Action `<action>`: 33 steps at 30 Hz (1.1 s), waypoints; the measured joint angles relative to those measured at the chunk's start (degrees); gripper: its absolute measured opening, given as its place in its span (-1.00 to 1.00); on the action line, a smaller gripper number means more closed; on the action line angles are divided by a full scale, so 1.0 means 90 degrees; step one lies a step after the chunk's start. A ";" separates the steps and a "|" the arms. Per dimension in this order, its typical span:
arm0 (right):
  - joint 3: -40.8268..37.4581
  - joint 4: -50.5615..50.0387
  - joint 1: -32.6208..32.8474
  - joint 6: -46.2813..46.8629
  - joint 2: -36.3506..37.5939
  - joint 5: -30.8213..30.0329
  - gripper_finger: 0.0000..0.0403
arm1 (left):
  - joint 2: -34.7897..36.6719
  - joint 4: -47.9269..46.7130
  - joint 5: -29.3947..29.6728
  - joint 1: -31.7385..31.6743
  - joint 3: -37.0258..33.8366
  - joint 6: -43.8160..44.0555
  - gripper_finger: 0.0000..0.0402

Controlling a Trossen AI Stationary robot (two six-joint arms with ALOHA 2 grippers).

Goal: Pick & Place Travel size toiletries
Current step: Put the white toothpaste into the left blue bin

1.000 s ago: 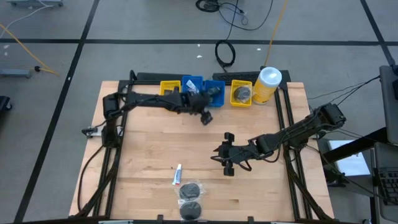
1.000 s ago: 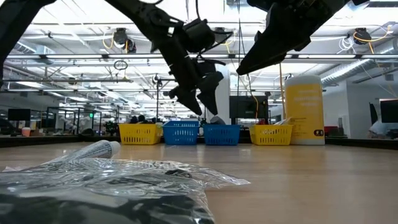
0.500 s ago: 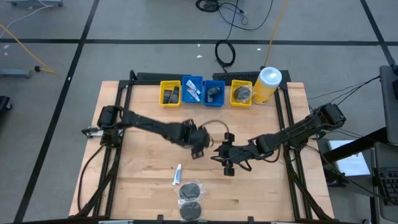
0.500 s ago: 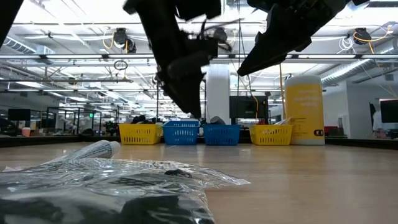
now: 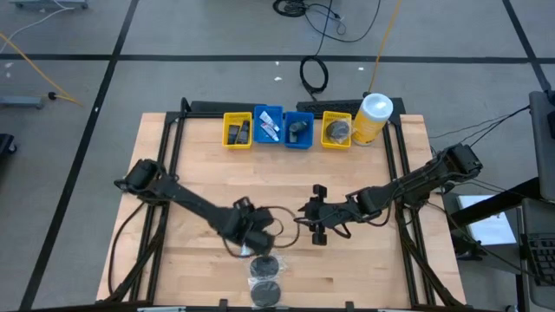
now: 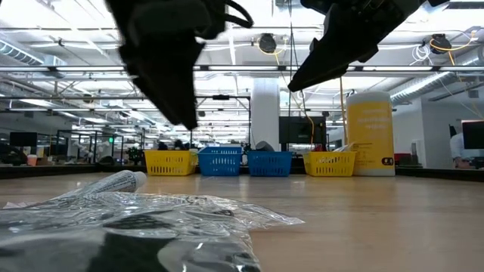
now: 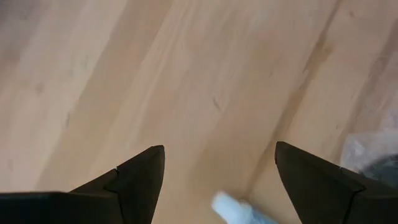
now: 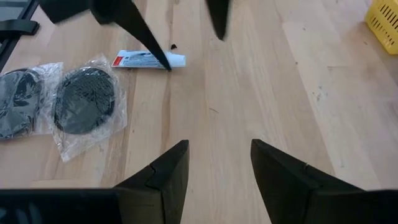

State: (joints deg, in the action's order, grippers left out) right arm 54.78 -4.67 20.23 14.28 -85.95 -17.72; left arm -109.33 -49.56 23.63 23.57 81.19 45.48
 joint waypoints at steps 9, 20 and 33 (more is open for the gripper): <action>0.0000 0.0000 0.0000 0.0000 0.0000 0.0000 -0.18 | 0.0006 -0.0385 -0.0174 0.0408 0.0000 0.2317 0.50; -0.0002 0.0000 0.0002 0.0000 0.0000 0.0002 -0.18 | -0.0032 -0.0783 -0.0708 0.0380 -0.0171 0.3629 0.40; -0.0002 0.0015 0.0002 0.0000 0.0000 0.0002 -0.18 | -0.0035 0.0764 -0.1166 0.0174 -0.0964 0.3606 0.36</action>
State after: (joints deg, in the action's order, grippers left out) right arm 54.76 -4.54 20.25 14.28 -85.95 -17.69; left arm -109.65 -42.68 13.13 25.13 72.51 77.94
